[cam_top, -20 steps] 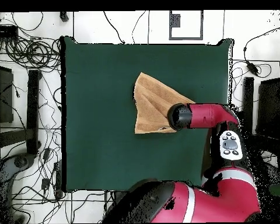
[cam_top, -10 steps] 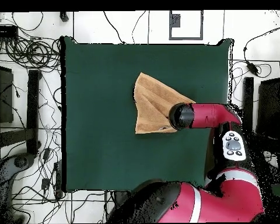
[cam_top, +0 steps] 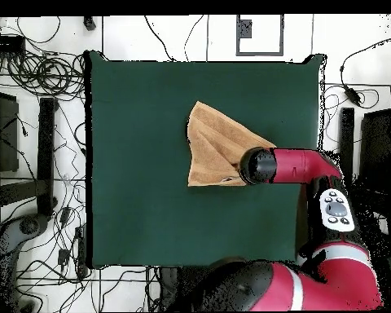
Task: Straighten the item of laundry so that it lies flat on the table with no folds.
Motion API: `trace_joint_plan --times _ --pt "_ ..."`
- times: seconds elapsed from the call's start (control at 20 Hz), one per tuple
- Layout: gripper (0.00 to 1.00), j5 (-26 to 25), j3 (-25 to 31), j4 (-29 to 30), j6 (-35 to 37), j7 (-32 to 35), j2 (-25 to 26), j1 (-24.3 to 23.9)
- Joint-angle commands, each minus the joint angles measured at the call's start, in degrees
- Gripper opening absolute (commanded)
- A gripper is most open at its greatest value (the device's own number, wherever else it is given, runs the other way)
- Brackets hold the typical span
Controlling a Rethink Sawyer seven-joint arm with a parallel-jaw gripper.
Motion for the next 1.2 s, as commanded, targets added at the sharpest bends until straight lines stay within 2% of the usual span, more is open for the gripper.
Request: trace_joint_plan --times 0.05,0.35,0.6,1.2 --pt "0.0 -5.69 6.42 14.11 -5.46 -13.96 -0.1 -4.46" --pt "0.0 -8.51 6.77 17.89 -8.47 -11.91 -0.99 -5.92" --pt "0.0 -10.44 7.44 18.66 -9.0 -11.64 -0.97 -7.05" --pt "0.0 -9.48 9.32 17.74 -3.58 -13.67 -2.67 -7.56"
